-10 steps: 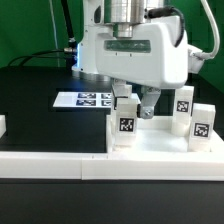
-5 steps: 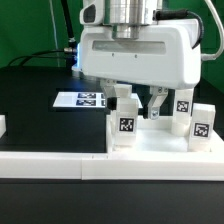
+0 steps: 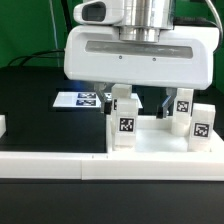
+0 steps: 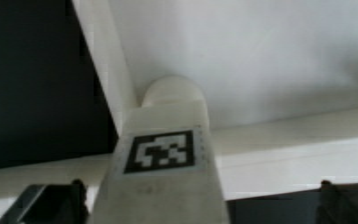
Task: Assemble square table
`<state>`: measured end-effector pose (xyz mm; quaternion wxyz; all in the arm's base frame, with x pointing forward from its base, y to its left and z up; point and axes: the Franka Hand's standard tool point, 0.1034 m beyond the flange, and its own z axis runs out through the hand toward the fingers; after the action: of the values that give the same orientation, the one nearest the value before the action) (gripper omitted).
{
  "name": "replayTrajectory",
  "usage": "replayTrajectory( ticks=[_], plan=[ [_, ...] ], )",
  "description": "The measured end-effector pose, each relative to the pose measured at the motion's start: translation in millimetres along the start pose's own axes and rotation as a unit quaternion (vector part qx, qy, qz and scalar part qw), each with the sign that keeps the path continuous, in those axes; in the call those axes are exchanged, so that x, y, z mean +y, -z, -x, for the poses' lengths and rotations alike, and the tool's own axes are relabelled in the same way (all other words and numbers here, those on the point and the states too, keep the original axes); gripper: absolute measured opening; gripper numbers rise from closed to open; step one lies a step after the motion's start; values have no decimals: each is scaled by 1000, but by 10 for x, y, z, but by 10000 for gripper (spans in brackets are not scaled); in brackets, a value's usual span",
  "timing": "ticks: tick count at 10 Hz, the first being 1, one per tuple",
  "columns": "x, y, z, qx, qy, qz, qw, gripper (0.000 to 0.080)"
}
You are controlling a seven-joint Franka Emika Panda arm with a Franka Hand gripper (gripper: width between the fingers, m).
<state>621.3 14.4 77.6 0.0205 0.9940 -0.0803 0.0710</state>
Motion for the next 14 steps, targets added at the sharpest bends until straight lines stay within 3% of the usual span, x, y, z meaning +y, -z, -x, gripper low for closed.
replayTrajectory(
  ticks=[1, 3, 5, 10, 12, 13, 14],
  plan=[
    [1, 0, 0, 0, 0, 0, 1000, 649],
    [106, 29, 30, -32, -29, -15, 999, 649],
    [91, -10, 35, -37, -33, -20, 999, 649],
    [119, -22, 20, -36, -53, -19, 998, 649],
    [118, -23, 20, -37, -99, -18, 994, 426],
    [118, -22, 20, -38, -137, -17, 990, 426],
    [118, -23, 20, -38, -166, -16, 985, 288]
  ],
)
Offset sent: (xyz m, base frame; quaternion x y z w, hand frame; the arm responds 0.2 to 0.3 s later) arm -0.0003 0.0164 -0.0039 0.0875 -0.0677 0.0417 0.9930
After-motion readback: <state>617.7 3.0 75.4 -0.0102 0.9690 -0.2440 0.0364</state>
